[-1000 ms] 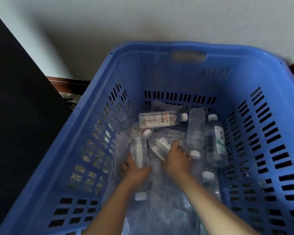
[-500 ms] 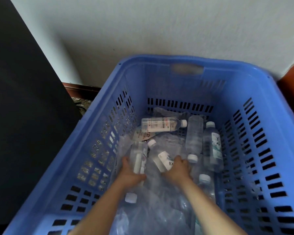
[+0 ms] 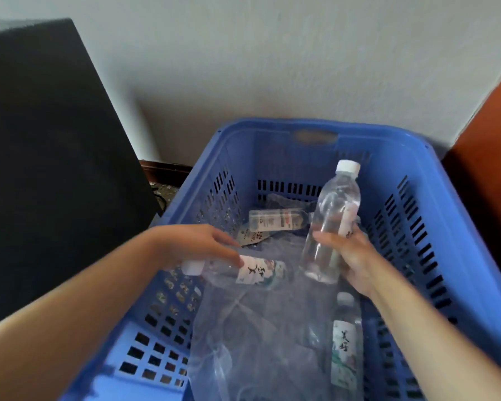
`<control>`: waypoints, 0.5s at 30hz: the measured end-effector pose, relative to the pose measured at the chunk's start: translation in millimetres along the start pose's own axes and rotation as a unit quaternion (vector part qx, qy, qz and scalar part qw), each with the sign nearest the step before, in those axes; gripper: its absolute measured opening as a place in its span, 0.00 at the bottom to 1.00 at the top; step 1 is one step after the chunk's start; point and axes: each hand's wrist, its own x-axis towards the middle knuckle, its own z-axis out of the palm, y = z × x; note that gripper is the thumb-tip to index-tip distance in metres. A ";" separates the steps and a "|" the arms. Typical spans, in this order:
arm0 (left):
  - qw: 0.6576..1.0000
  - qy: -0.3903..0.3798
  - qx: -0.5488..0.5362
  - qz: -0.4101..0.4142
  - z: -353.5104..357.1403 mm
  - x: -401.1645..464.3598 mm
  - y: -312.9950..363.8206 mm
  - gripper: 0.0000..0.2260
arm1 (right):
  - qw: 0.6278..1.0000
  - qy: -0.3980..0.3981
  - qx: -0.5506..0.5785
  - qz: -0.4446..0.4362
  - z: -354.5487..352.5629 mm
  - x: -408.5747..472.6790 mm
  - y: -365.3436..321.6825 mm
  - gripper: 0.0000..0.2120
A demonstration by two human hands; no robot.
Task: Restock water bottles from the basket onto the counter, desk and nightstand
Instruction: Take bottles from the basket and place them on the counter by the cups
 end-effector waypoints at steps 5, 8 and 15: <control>0.985 -0.141 0.069 0.072 -32.6 -42.9 44.5 0.15 | 0.944 -0.320 -0.084 -0.009 1.4 -48.3 -63.4 0.24; 0.964 -0.196 0.153 0.090 -37.9 -46.1 69.7 0.14 | 0.910 -0.405 -0.088 0.026 5.8 -65.2 -56.8 0.28; 0.939 -0.247 0.238 0.030 -27.0 -31.9 96.4 0.08 | 0.876 -0.478 -0.056 0.038 21.0 -91.2 -25.1 0.33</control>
